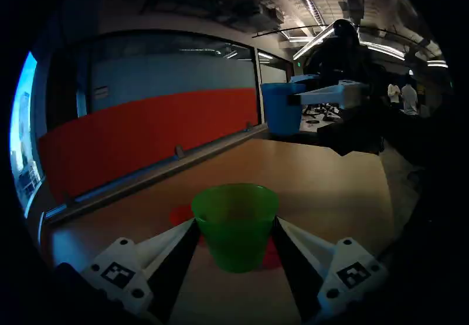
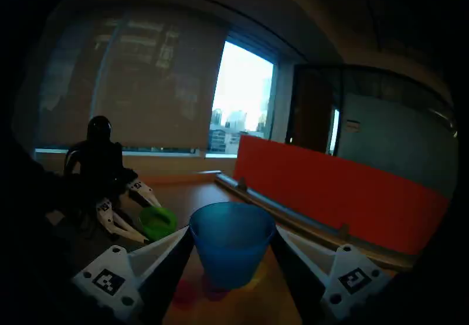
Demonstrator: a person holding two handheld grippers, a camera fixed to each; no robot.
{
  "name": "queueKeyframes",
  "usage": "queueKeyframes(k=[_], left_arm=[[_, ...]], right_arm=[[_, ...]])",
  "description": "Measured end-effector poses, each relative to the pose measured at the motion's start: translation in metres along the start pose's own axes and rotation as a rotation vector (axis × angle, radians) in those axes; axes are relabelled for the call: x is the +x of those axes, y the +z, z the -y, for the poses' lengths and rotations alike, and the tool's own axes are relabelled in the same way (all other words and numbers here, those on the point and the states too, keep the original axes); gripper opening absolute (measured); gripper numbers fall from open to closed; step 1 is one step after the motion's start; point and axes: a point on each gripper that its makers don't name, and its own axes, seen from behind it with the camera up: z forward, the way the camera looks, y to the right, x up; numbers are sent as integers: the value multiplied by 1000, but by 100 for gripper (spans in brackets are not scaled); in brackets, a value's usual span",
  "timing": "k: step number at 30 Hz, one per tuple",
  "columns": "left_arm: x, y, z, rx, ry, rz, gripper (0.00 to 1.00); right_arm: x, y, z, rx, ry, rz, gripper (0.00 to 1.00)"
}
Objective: Pour water
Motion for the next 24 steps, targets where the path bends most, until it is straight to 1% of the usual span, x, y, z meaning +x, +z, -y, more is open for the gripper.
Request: queueKeyframes(k=[3, 9, 17, 24], left_arm=[[-9, 3, -2, -12, 0, 29, 82], [-28, 8, -4, -32, 17, 90, 82], [-53, 13, -6, -67, 12, 170, 83], [-75, 15, -10, -108, 24, 244, 83]], right_arm=[[-17, 1, 1, 9, 7, 27, 90], [-46, 2, 4, 30, 20, 77, 91], [-86, 5, 10, 66, 52, 153, 91], [-118, 9, 22, 112, 71, 217, 91]])
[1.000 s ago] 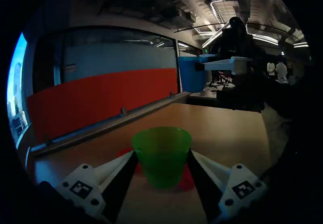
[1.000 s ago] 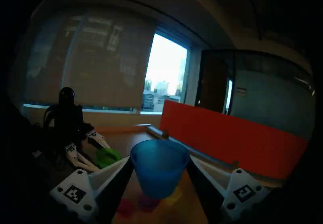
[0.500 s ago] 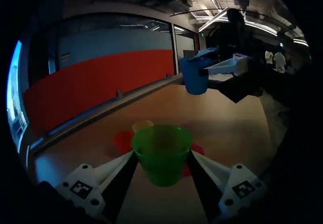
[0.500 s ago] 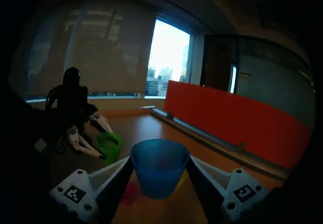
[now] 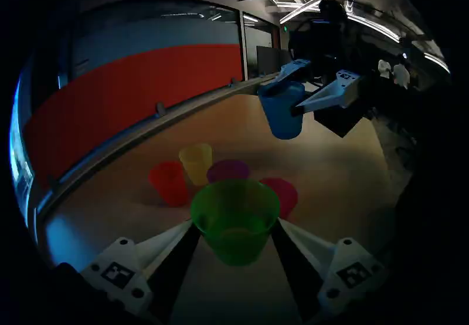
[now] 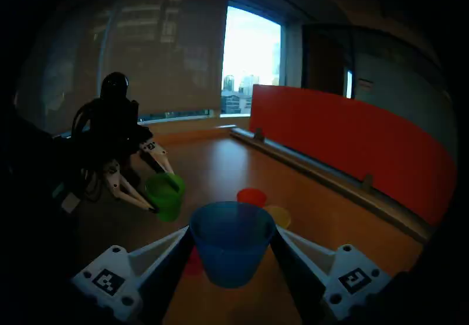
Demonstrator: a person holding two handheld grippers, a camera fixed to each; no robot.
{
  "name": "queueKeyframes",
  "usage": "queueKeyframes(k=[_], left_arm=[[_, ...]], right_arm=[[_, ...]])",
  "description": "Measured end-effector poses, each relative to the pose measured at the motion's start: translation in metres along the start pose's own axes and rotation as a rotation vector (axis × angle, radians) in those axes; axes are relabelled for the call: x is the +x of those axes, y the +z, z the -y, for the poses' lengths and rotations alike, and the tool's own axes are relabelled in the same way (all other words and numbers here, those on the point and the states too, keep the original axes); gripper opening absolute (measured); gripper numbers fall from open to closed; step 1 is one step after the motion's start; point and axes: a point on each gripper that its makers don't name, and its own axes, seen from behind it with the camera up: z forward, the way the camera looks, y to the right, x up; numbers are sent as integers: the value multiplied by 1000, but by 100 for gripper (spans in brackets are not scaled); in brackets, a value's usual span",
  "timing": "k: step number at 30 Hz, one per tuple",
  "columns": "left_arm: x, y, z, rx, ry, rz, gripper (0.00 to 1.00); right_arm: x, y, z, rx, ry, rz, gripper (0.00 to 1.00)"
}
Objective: Pour water
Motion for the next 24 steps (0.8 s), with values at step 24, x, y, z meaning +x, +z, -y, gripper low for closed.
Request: queueKeyframes(k=[24], left_arm=[[-51, 31, 0, -103, 13, 179, 83]], right_arm=[[-82, 32, 16, 94, -11, 201, 91]])
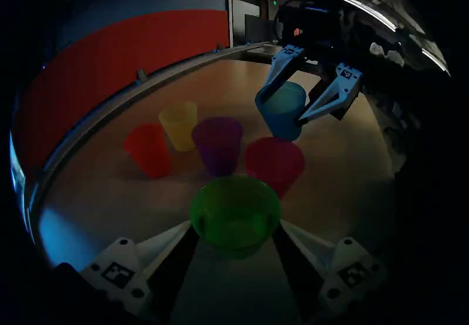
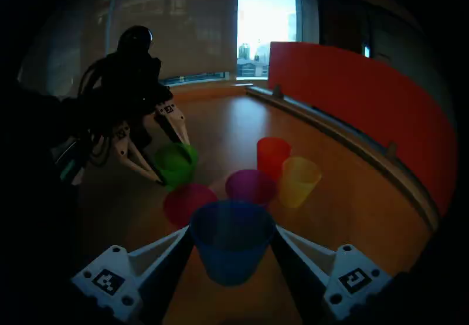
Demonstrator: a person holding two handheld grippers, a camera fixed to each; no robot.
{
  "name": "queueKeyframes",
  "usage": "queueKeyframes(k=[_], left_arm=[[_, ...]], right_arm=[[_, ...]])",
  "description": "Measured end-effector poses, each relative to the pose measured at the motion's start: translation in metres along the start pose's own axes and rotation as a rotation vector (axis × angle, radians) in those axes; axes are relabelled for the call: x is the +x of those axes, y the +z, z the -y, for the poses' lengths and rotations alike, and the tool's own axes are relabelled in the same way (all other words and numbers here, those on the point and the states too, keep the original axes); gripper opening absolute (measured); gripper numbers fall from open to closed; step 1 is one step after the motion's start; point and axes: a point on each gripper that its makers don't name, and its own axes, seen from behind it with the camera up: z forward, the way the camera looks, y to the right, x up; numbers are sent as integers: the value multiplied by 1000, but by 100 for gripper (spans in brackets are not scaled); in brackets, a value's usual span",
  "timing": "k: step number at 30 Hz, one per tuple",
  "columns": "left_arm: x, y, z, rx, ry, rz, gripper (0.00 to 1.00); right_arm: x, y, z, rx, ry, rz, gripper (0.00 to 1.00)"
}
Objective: Pour water
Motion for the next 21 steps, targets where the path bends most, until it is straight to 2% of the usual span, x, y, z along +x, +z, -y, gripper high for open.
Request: queueKeyframes(k=[8, 21], left_arm=[[-5, 9, 1, -10, 16, 23, 83], [-9, 17, 1, -15, 17, 26, 83]], right_arm=[[-10, 10, 2, 14, -4, 25, 91], [-22, 17, 5, 30, 15, 46, 91]])
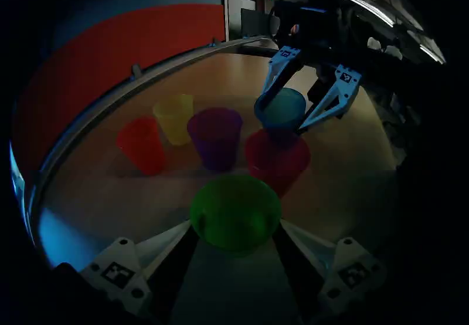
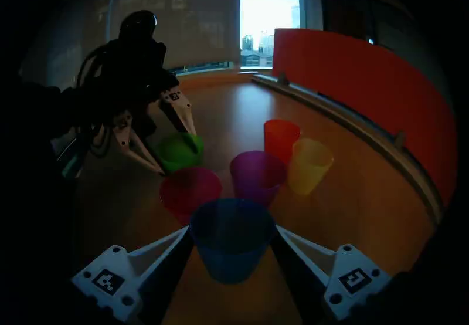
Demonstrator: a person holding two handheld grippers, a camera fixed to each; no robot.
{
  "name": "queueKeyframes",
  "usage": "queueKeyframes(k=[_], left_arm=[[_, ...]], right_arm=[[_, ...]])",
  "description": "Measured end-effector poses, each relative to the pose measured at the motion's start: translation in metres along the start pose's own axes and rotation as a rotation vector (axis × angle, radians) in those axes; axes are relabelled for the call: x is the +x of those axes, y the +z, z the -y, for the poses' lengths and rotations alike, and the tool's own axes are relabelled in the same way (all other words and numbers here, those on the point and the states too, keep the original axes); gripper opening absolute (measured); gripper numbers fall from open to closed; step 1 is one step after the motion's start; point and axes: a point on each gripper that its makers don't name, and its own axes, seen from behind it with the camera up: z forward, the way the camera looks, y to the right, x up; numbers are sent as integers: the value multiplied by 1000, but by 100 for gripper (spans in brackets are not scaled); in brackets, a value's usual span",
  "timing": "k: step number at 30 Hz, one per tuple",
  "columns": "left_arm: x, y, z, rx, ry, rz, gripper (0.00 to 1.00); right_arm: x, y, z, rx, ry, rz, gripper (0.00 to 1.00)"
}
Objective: Pour water
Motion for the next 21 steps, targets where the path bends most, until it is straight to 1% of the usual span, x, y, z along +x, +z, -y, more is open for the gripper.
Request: queueKeyframes(k=[21], left_arm=[[-6, -2, -1, -6, -2, -8, 83]], right_arm=[[-14, 4, 6, 6, 21, 18, 91]])
